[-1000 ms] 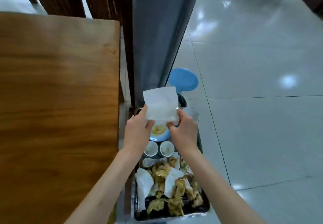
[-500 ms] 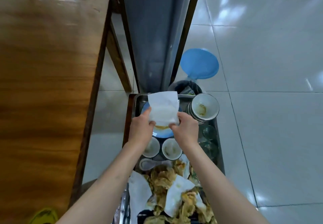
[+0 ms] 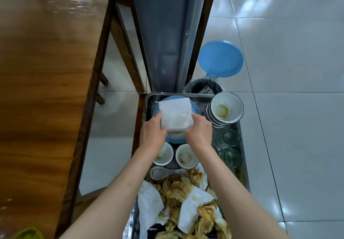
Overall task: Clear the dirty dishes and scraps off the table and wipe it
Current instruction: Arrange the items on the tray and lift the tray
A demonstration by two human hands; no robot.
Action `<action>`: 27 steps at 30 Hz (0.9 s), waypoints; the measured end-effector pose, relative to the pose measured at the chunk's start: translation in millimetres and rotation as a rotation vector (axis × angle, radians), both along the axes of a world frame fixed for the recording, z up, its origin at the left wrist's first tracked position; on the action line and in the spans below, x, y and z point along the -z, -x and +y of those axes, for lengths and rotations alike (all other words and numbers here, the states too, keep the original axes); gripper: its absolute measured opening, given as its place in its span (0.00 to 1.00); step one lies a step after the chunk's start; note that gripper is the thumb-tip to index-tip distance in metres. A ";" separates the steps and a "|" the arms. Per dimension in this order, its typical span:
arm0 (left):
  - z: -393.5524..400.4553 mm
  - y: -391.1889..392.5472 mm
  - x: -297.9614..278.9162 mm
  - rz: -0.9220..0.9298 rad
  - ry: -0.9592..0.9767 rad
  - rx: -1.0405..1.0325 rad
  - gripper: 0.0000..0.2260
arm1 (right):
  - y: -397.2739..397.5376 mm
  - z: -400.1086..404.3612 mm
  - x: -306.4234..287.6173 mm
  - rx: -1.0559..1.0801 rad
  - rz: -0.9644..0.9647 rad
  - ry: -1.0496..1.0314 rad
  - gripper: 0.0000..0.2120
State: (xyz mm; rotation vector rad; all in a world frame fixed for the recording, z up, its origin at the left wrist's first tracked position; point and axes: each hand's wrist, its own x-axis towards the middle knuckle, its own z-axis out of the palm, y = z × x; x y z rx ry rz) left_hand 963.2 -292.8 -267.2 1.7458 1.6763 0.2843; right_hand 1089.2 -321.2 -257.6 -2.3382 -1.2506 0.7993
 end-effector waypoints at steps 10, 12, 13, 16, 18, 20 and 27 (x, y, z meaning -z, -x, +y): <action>-64.2 9.7 -119.5 -0.226 0.003 -0.161 0.32 | 1.1 -55.9 -129.1 -0.015 0.155 -0.041 0.23; -79.3 10.6 -148.0 -0.256 -0.008 -0.215 0.31 | -1.4 -64.4 -166.5 -0.036 0.171 -0.061 0.22; -87.9 9.7 -161.3 -0.270 -0.007 -0.240 0.31 | -2.7 -69.0 -183.9 -0.044 0.174 -0.067 0.23; -105.1 -0.3 -192.3 -0.295 0.003 -0.303 0.31 | -13.4 -72.9 -220.4 -0.108 0.146 -0.068 0.24; -109.8 -9.1 -204.9 -0.321 -0.020 -0.352 0.30 | -22.0 -69.8 -231.7 -0.169 0.122 -0.070 0.24; -113.4 -19.6 -213.2 -0.318 -0.060 -0.409 0.30 | -30.9 -67.0 -237.7 -0.224 0.131 -0.073 0.26; -150.1 -58.4 -224.0 -0.264 -0.153 -0.738 0.28 | -73.1 -70.6 -235.1 -0.558 0.190 -0.019 0.26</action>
